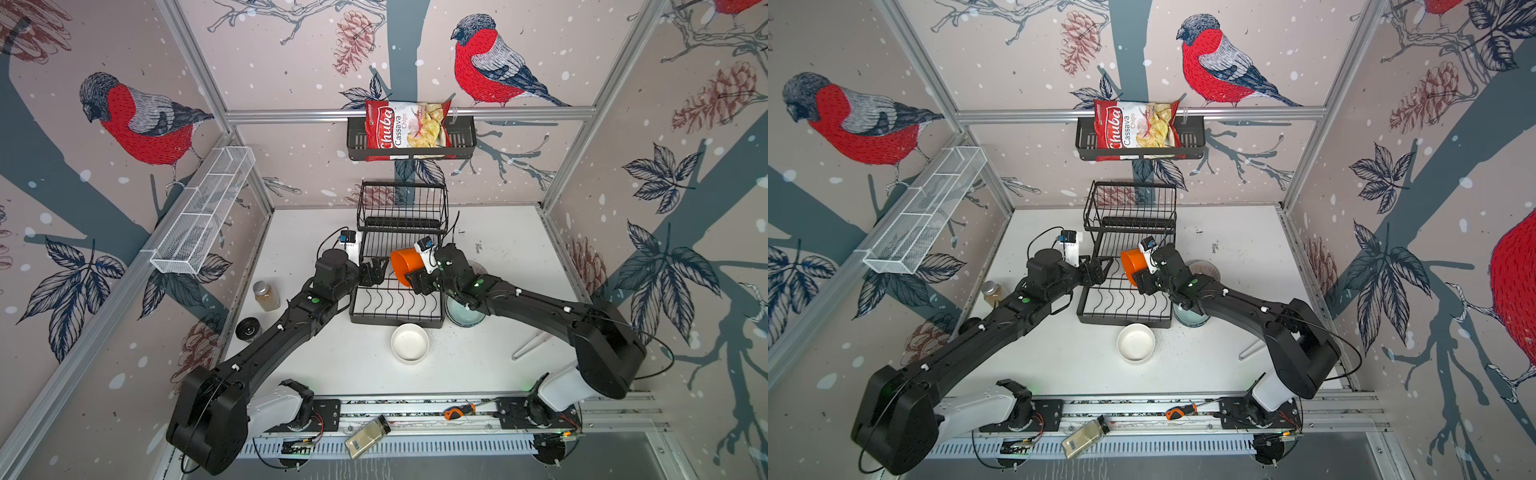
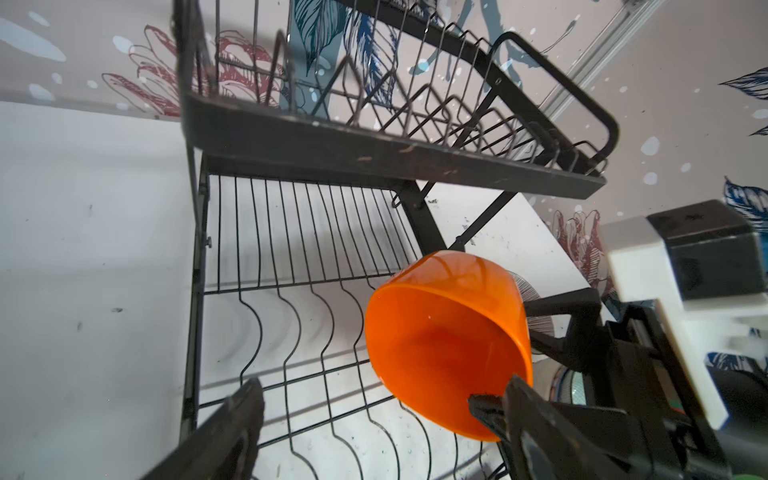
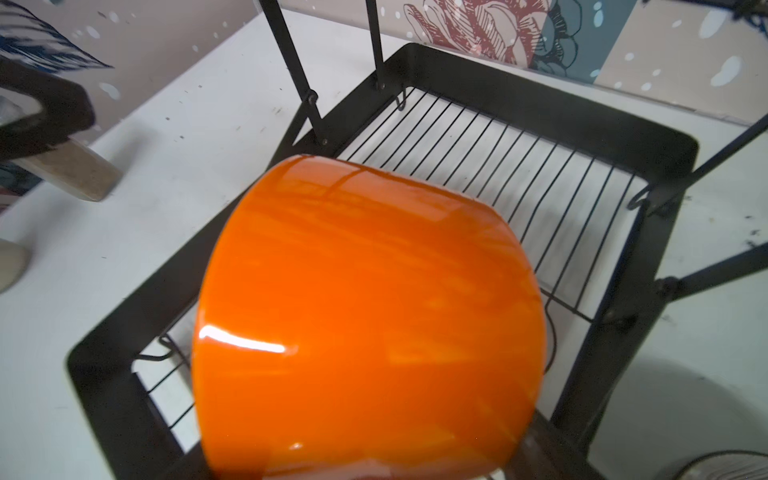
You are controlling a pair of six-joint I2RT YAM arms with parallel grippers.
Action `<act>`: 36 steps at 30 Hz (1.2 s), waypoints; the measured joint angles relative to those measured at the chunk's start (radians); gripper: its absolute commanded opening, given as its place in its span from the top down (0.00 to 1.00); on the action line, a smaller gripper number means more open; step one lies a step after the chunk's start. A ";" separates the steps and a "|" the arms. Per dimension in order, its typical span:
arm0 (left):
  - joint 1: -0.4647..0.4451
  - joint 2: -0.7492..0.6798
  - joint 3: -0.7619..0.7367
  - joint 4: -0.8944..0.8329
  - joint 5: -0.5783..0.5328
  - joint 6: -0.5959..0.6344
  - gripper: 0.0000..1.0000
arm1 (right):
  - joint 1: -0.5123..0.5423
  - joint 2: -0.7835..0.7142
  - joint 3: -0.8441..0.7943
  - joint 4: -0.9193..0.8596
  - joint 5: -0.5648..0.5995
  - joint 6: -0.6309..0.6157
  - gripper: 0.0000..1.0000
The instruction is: Load the bowls into the dish rack
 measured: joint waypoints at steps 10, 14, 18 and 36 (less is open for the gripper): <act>0.018 0.072 0.024 -0.222 -0.232 -0.079 0.12 | 0.036 0.077 0.063 -0.022 0.145 -0.076 0.24; 0.020 0.119 0.036 -0.283 -0.296 -0.088 0.13 | 0.045 0.089 0.081 -0.023 0.189 -0.105 0.24; 0.022 0.154 0.039 -0.314 -0.321 -0.097 0.13 | 0.052 0.103 0.099 -0.023 0.238 -0.135 0.24; 0.022 0.307 0.066 -0.371 -0.343 -0.112 0.51 | 0.109 0.243 0.173 -0.014 0.478 -0.286 0.22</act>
